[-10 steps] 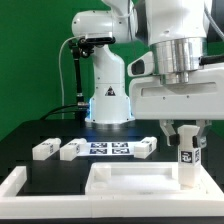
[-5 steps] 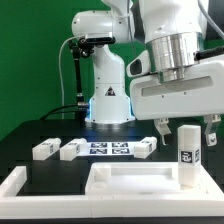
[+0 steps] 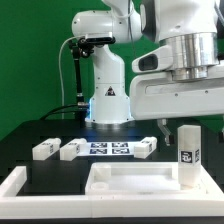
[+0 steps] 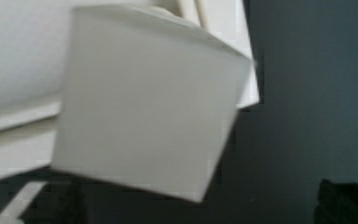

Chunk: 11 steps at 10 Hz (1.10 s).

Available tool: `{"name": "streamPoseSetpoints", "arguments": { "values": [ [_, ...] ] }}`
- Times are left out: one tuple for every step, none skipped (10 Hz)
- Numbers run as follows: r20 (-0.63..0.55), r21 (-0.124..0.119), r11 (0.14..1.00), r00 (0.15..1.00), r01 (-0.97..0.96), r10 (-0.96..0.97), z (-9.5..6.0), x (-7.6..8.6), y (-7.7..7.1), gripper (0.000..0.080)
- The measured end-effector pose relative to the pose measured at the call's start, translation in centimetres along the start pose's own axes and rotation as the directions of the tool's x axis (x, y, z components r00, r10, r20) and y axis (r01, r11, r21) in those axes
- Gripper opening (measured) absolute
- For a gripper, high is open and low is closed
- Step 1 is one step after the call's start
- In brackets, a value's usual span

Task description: Assemble desk

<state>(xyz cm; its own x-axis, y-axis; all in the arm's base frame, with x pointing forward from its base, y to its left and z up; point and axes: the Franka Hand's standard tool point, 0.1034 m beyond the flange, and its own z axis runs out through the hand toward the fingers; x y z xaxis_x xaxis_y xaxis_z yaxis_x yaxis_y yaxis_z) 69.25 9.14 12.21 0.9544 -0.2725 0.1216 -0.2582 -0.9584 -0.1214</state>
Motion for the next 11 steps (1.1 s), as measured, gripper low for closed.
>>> {"name": "streamPoseSetpoints", "arguments": {
  "values": [
    [-0.078,0.012,0.999,0.997,0.029,-0.028,-0.4,-0.1,0.6,0.0649],
    [-0.053,-0.006,0.993,0.991,0.121,-0.121,-0.2,-0.7,1.1,0.0649],
    [-0.056,-0.011,0.983,0.981,0.184,-0.184,-0.2,-0.6,1.0,0.0649],
    [-0.056,-0.022,0.958,0.956,0.286,-0.287,-0.2,-0.6,1.0,0.0649],
    [-0.05,-0.048,0.885,0.884,0.463,-0.465,-0.3,-0.8,0.4,0.0649],
    [-0.044,-0.062,0.809,0.808,0.585,-0.588,-0.6,-1.1,-0.3,0.0649],
    [-0.042,-0.071,0.737,0.736,0.672,-0.676,-0.8,-1.4,-0.5,0.0649],
    [-0.045,-0.088,0.627,0.625,0.774,-0.779,-0.9,-1.5,0.5,0.0649],
    [-0.042,-0.088,0.619,0.618,0.781,-0.785,-0.8,-1.5,0.6,0.0649],
    [-0.041,-0.087,0.62,0.619,0.78,-0.785,-0.7,-1.5,0.6,0.0649],
    [-0.041,-0.087,0.62,0.619,0.78,-0.784,-0.7,-1.5,0.6,0.0649]
  ]
}}
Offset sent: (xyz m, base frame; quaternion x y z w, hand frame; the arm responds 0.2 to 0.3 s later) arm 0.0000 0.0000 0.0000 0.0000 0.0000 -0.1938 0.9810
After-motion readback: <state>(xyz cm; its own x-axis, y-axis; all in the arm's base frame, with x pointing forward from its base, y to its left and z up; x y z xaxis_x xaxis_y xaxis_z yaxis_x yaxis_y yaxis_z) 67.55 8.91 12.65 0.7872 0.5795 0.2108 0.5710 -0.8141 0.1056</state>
